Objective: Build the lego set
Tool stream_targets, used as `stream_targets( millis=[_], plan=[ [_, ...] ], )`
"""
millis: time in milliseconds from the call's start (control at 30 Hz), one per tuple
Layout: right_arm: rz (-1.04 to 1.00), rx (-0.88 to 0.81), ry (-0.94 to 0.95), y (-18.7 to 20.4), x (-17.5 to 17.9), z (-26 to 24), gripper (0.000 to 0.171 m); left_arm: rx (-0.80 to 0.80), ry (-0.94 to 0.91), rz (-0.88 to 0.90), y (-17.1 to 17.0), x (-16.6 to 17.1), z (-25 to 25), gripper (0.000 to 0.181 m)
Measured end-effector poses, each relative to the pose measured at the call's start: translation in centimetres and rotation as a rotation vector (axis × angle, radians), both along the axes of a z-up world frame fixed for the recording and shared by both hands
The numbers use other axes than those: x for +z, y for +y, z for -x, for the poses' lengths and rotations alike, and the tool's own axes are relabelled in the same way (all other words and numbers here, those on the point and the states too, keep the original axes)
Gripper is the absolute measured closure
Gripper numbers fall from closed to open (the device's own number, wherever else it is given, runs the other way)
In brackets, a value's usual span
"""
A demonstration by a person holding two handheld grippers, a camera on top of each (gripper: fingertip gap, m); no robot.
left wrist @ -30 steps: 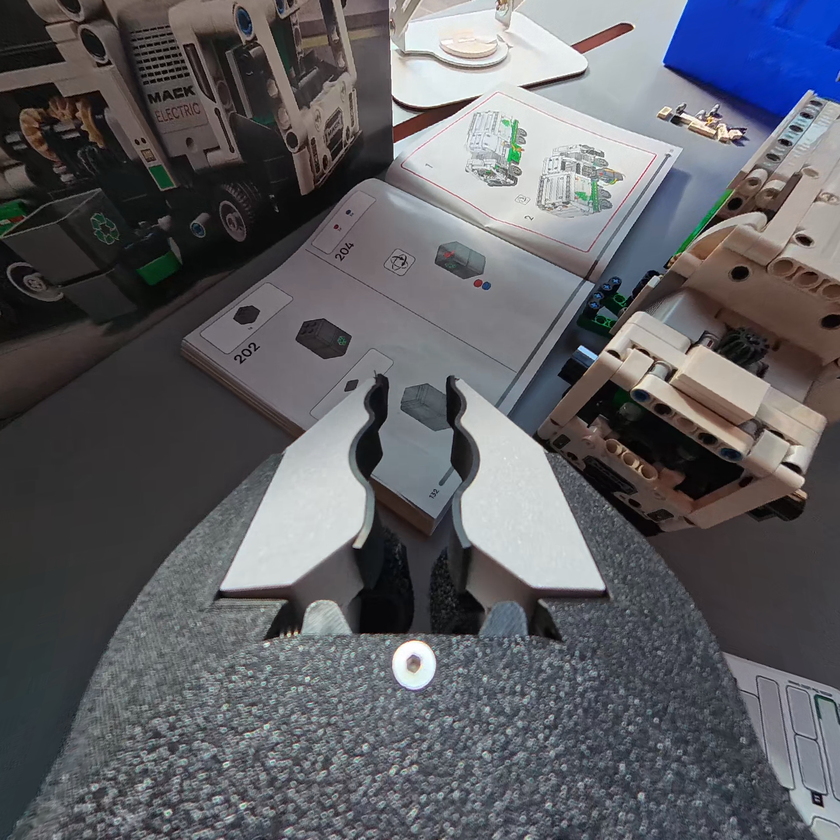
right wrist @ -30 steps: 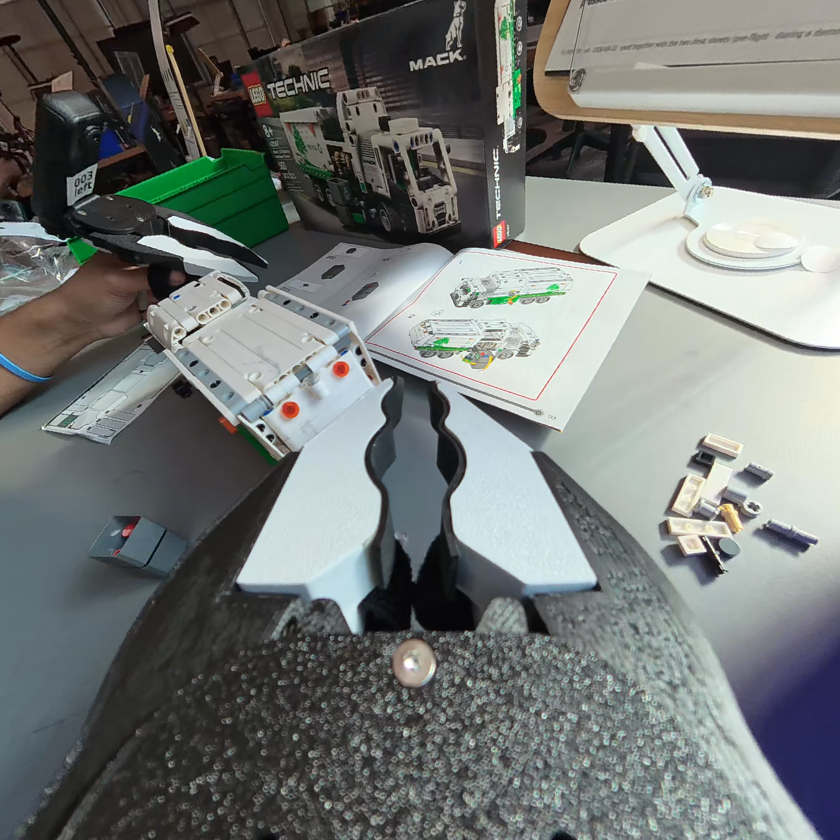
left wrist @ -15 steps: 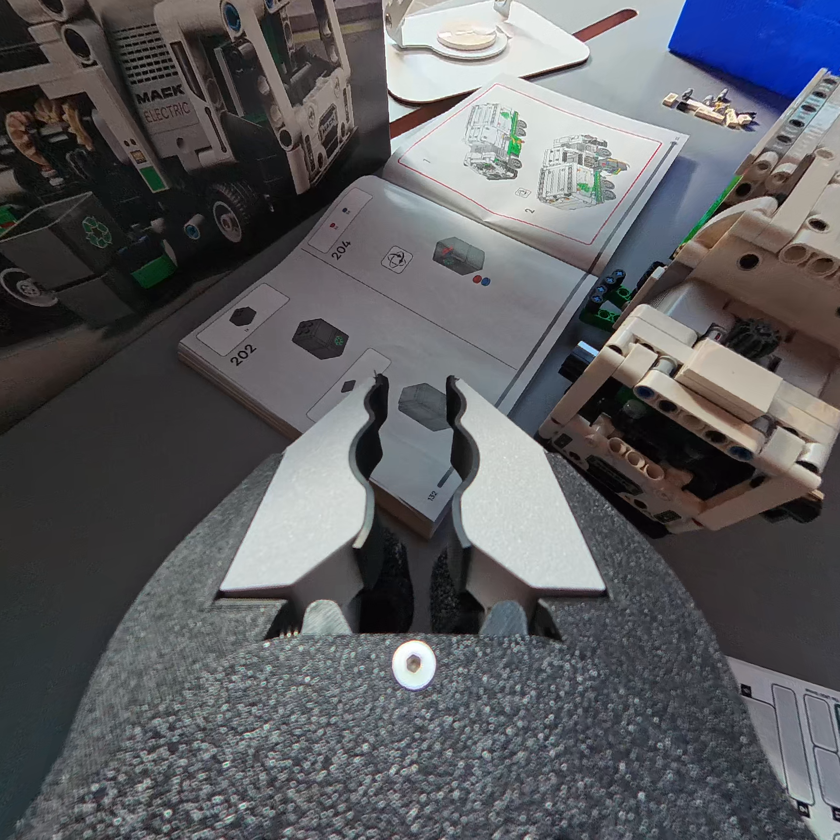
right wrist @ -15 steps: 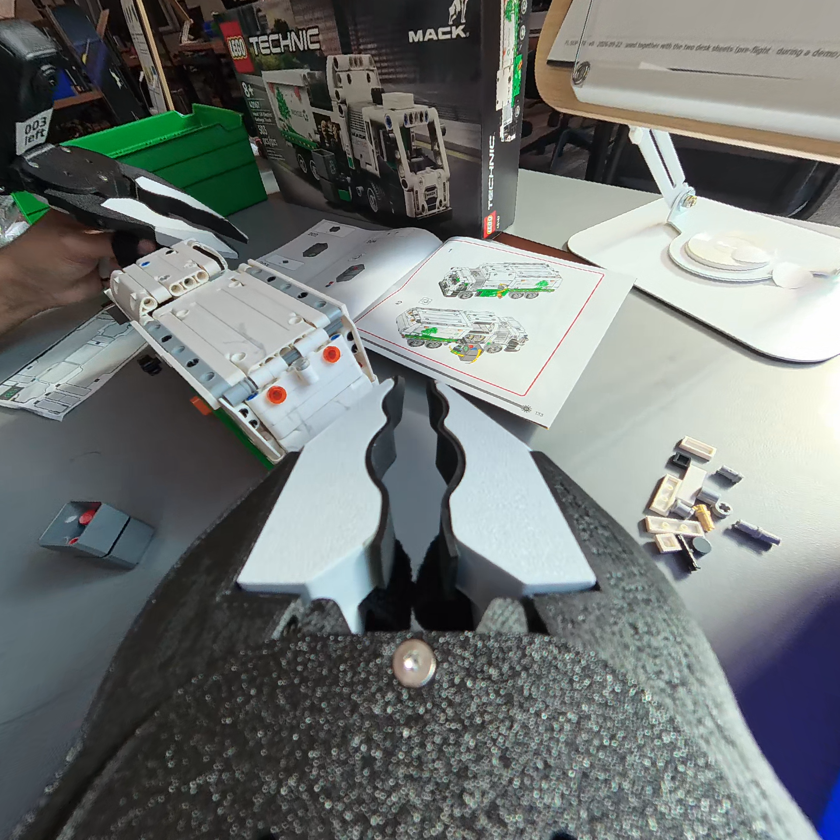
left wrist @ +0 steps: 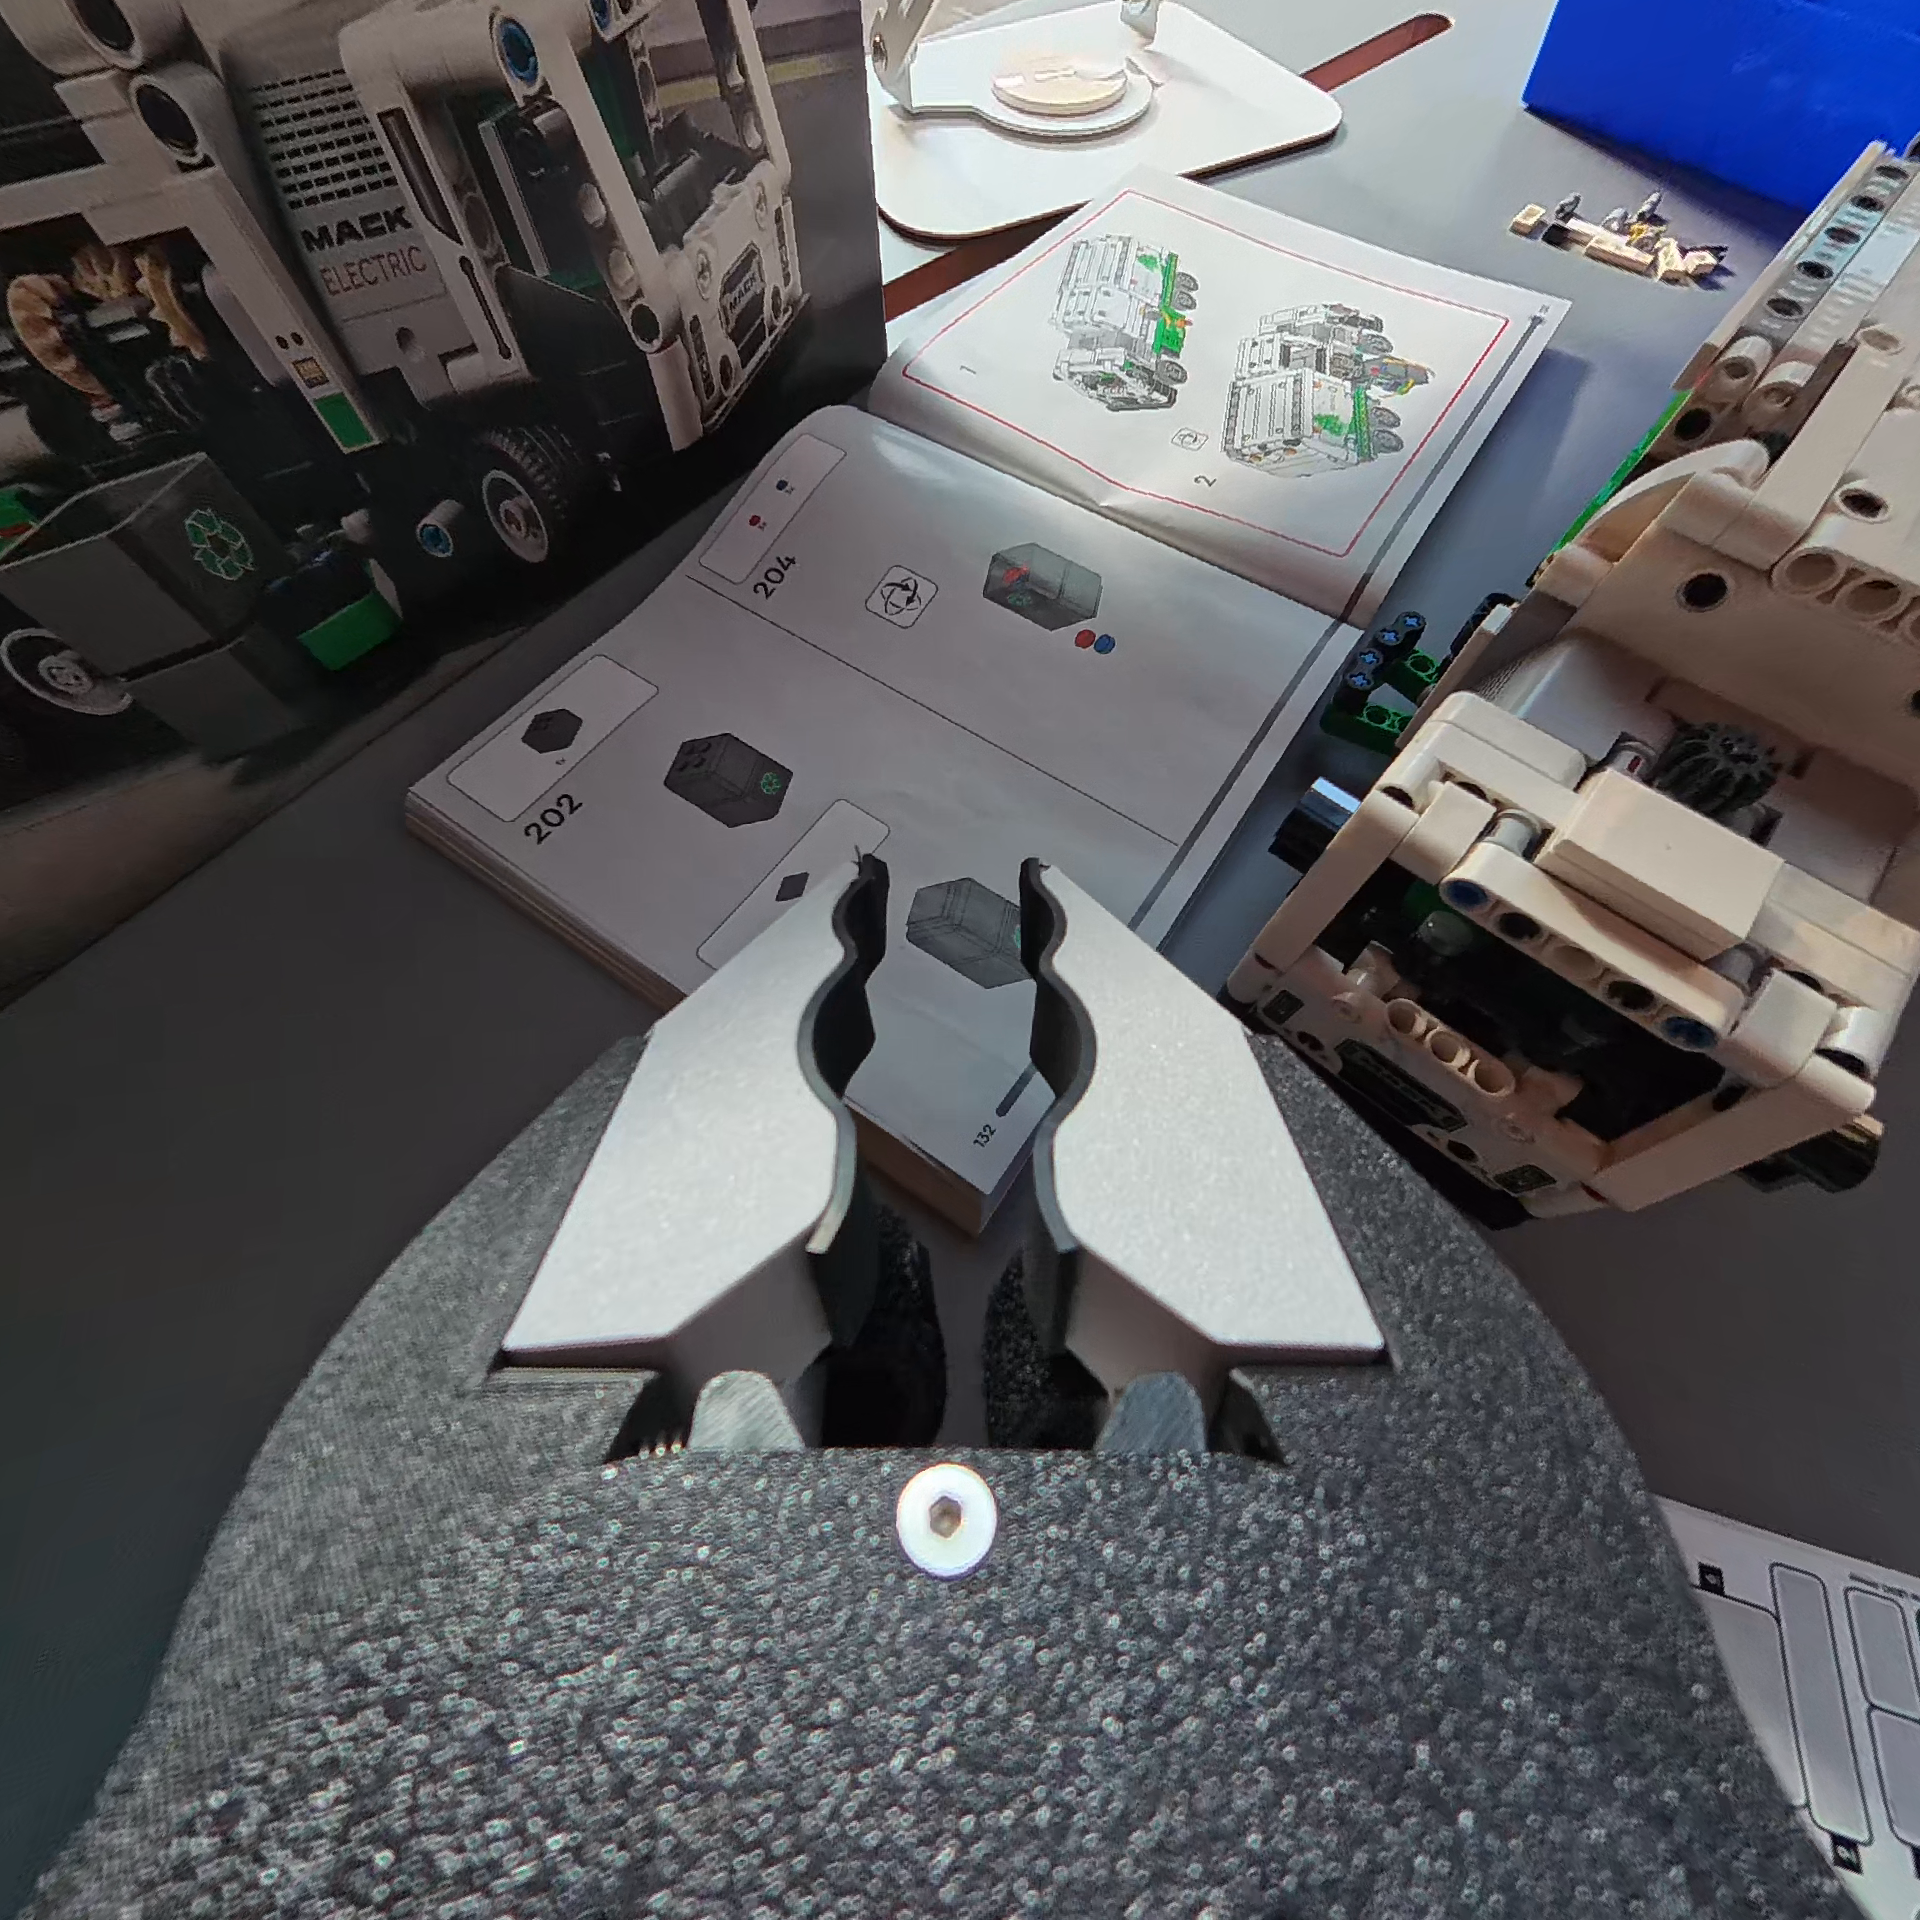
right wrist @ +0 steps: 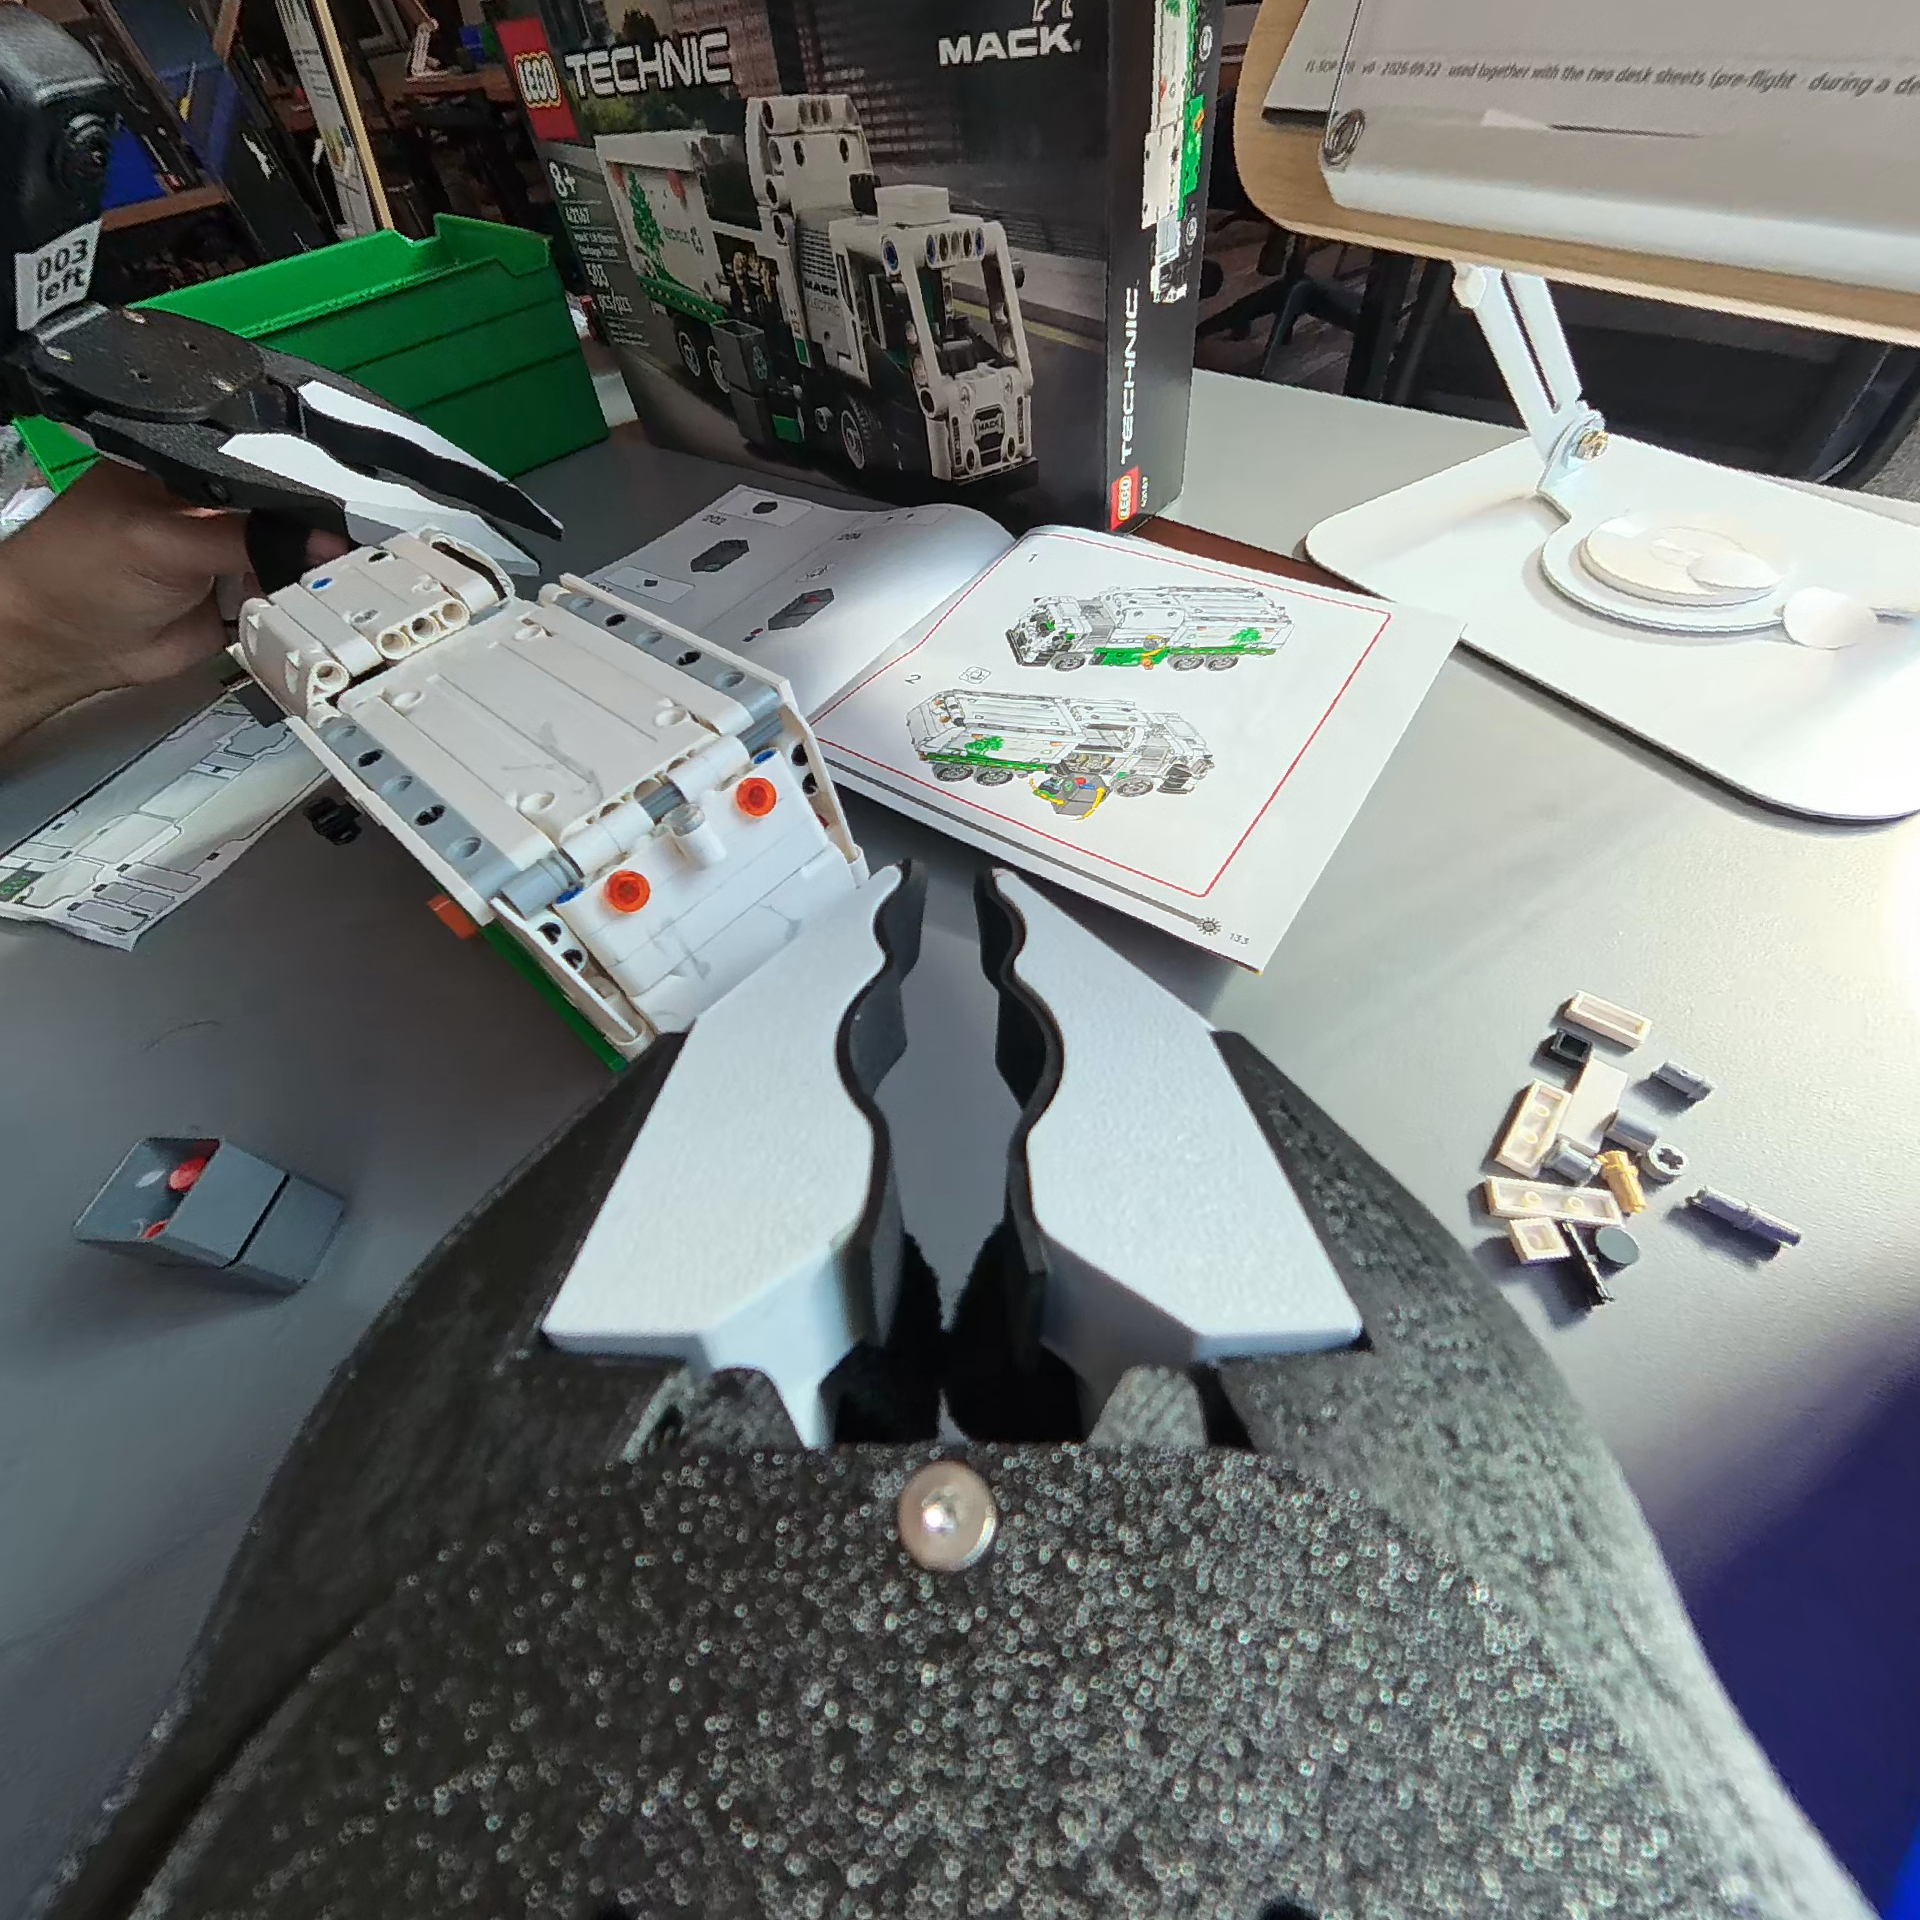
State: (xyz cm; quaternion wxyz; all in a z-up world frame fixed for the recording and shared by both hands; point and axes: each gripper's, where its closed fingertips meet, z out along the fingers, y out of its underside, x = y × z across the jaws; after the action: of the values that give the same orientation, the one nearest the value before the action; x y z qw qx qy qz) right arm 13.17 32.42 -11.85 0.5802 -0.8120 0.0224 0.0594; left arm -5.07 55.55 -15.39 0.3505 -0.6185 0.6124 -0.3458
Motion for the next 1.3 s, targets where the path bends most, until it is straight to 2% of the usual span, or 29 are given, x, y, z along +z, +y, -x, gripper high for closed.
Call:
stream_targets(
  millis=[767, 833, 900, 967, 1033, 1133, 1200, 1300],
  plan=[
    [0.122, -0.08, 0.0, -0.3, -2.3, -1.6, 0.161, -0.001, 0.014, -0.013, 0.0, -0.4, 0.0, 0.157],
    [0.136, -0.098, -0.007, -0.4, -2.4, -1.8, 0.16, 0.002, 0.012, -0.009, 0.1, -0.4, 0.0, 0.157],
    [0.17, -0.094, -0.014, -0.4, -3.1, -1.9, 0.15, 0.007, 0.016, -0.013, 0.3, -0.4, 0.1, 0.157],
    [0.181, -0.108, -0.038, -0.4, -3.3, -2.1, 0.146, 0.004, 0.003, -0.048, 0.5, 0.4, 0.0, 0.157],
    [0.175, -0.121, -0.074, -0.2, -3.4, -2.4, 0.146, -0.002, -0.042, -0.102, 0.8, 2.9, -0.8, 0.157],
    [0.222, -0.126, -0.083, -0.2, -4.3, -2.6, 0.14, -0.09, 0.056, -0.094, -1.4, 6.4, -3.5, 0.15],
    [0.239, -0.134, -0.096, -0.3, -4.8, -2.8, 0.137, -0.143, 0.149, -0.17, -3.2, 8.6, -6.8, 0.144],
    [0.267, -0.152, -0.113, -0.5, -5.3, -3.3, 0.137, -0.338, 0.287, -0.268, -8.9, 9.6, -12.9, 0.139]
  ],
)
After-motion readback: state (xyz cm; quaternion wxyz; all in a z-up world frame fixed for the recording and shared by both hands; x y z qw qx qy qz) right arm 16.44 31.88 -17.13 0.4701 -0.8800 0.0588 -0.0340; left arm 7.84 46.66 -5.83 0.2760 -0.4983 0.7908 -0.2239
